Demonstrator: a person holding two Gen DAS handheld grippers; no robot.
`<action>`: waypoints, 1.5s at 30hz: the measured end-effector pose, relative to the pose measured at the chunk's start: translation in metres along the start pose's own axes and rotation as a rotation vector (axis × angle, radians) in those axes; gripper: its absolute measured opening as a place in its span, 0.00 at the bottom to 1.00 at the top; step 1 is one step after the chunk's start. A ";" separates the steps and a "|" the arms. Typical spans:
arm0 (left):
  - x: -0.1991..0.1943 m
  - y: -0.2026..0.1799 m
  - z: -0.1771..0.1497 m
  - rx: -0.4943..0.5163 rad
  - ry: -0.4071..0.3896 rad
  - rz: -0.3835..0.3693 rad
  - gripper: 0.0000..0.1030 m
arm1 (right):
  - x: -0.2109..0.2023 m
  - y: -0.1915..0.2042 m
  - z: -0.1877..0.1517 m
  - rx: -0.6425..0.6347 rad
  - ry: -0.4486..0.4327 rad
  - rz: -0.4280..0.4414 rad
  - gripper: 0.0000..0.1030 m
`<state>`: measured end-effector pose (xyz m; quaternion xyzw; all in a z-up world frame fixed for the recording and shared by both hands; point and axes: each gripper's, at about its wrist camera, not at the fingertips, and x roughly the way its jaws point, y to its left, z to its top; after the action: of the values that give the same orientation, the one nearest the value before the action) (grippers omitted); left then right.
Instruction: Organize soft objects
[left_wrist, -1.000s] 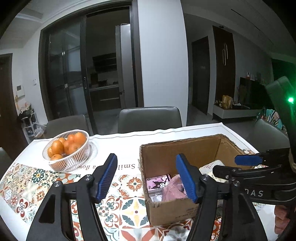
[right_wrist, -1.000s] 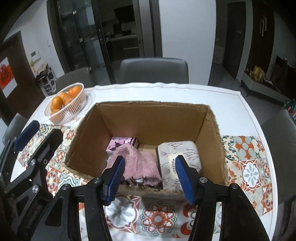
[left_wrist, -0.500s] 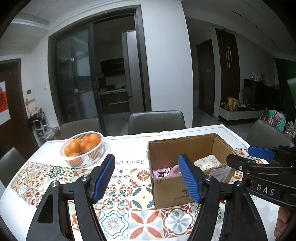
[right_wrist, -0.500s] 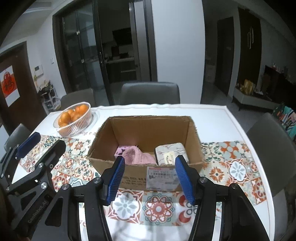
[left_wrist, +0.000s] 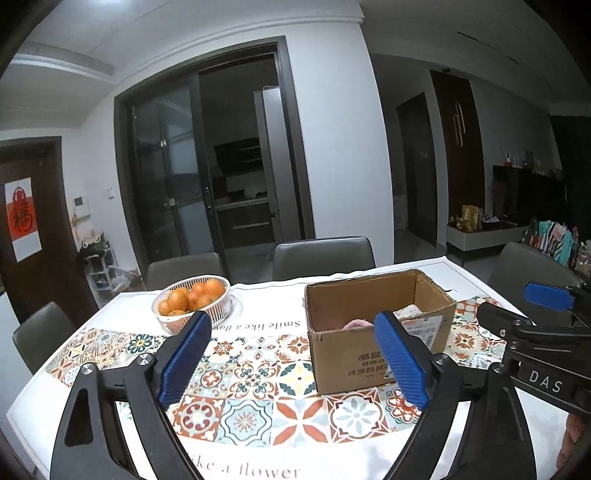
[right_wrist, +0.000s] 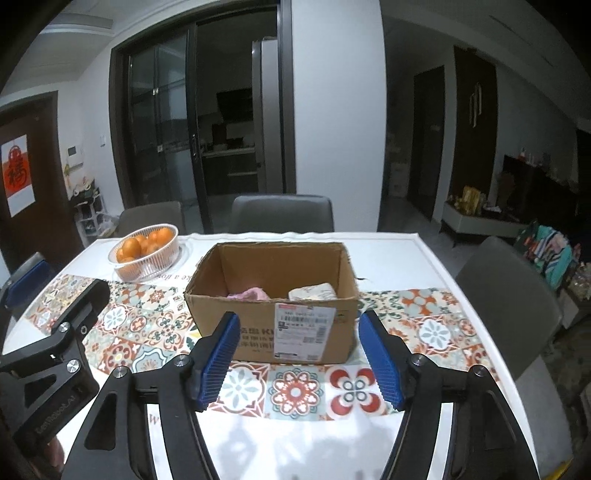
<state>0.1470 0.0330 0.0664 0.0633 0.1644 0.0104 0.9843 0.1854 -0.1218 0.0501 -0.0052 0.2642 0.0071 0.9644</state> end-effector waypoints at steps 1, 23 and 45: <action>-0.006 0.000 -0.001 -0.005 -0.004 -0.001 0.92 | -0.006 -0.001 -0.002 -0.001 -0.007 -0.003 0.68; -0.079 -0.008 -0.052 -0.030 0.015 -0.020 1.00 | -0.086 -0.011 -0.064 0.041 -0.084 -0.045 0.77; -0.102 -0.009 -0.056 -0.022 -0.032 -0.057 1.00 | -0.102 -0.018 -0.076 0.080 -0.101 -0.044 0.77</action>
<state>0.0324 0.0265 0.0452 0.0476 0.1502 -0.0169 0.9874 0.0590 -0.1420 0.0369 0.0278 0.2149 -0.0243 0.9759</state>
